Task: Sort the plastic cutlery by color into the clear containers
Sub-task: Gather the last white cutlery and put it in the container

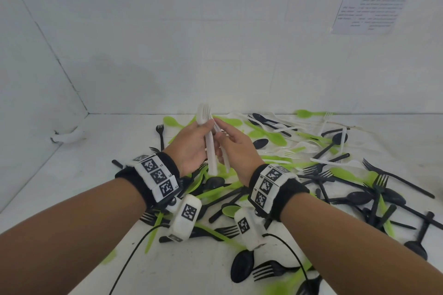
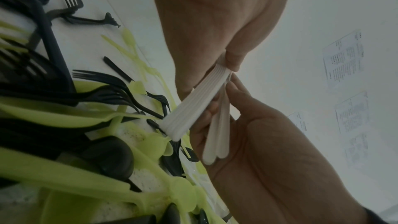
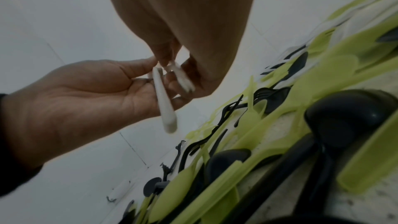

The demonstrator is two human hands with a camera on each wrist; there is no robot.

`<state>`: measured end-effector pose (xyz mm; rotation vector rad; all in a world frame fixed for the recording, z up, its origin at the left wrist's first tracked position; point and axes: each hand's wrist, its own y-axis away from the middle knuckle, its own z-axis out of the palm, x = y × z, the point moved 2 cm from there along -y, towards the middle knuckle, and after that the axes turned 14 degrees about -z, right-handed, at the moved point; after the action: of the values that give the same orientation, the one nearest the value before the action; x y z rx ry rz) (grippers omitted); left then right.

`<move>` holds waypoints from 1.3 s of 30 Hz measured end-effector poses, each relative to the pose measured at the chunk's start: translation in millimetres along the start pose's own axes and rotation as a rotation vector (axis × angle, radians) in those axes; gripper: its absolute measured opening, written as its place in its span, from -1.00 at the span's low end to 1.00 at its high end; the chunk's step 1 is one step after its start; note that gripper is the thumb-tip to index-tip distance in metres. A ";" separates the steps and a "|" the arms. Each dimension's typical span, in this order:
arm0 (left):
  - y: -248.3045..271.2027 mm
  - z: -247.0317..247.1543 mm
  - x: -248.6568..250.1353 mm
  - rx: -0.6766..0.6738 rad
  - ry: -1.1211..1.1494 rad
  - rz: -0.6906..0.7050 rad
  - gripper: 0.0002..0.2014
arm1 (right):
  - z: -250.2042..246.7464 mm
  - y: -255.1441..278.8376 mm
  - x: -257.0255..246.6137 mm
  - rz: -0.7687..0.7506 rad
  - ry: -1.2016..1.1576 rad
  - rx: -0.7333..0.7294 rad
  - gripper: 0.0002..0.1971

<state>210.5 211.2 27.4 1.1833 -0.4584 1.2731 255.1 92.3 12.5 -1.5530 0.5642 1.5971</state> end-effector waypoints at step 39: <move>5.2 4.7 6.3 -0.023 -0.184 -0.082 -0.65 | -2.8 -5.3 -1.4 0.093 0.013 -0.024 -0.42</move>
<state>209.2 209.5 36.6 1.2931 -0.5521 1.0905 260.8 92.8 14.7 -1.5757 0.6347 1.6706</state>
